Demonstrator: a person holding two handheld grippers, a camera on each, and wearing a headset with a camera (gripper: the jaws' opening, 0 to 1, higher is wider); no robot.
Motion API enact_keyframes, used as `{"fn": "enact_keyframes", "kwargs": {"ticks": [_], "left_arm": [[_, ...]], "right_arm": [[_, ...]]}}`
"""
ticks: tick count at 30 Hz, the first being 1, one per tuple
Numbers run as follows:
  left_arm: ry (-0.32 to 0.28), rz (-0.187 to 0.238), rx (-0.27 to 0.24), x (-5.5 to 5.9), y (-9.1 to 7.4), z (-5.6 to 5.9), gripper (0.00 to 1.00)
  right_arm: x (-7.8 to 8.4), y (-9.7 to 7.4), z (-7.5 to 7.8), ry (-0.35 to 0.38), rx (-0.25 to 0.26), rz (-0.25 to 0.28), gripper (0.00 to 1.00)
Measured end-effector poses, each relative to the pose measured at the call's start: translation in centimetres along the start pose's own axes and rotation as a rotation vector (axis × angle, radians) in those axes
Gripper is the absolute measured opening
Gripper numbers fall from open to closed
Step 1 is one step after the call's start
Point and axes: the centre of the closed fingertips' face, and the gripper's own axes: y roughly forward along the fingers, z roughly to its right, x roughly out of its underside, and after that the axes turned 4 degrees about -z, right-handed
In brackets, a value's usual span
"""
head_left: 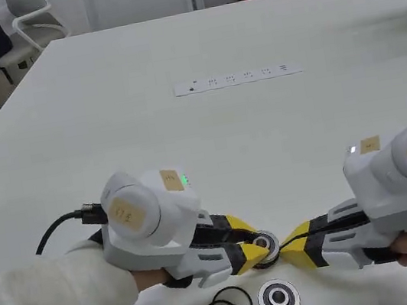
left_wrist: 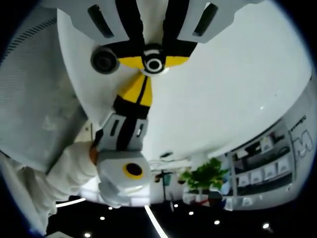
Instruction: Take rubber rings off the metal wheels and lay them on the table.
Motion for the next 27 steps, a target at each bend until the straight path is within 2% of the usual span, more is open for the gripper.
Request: {"fn": "enact_keyframes", "kwargs": {"ticks": [3, 8, 14, 17, 20, 22, 23, 27], "left_arm": [[0.005, 0.0, 0.001, -0.01, 0.0, 0.02, 0.14], [0.006, 0.001, 0.002, -0.02, 0.01, 0.03, 0.14], [0.003, 0.005, 0.002, -0.01, 0.01, 0.05, 0.14], [0.002, 0.006, 0.002, -0.01, 0.01, 0.05, 0.14], [0.001, 0.006, 0.002, -0.03, 0.03, 0.05, 0.14], [-0.003, 0.004, -0.001, -0.01, 0.01, -0.02, 0.14], [-0.006, 0.005, -0.002, 0.01, -0.01, -0.09, 0.14], [-0.011, 0.005, -0.005, 0.01, -0.01, -0.08, 0.14]], "right_arm": [[0.19, -0.1, -0.19, -0.007, -0.008, -0.006, 0.0], [0.18, -0.02, -0.51, -0.012, -0.018, -0.006, 0.16], [-0.56, 0.64, -0.92, -0.025, -0.02, 0.021, 0.24], [-0.56, 0.67, -0.51, -0.051, 0.009, 0.016, 0.2], [-0.36, 0.6, -0.5, -0.051, 0.002, 0.008, 0.18], [-0.13, 0.4, -0.41, -0.07, 0.001, 0.005, 0.11], [-0.03, 0.37, -0.39, -0.053, 0.0, 0.002, 0.09], [-0.11, 0.53, -0.36, -0.049, -0.001, -0.002, 0.07]]}}
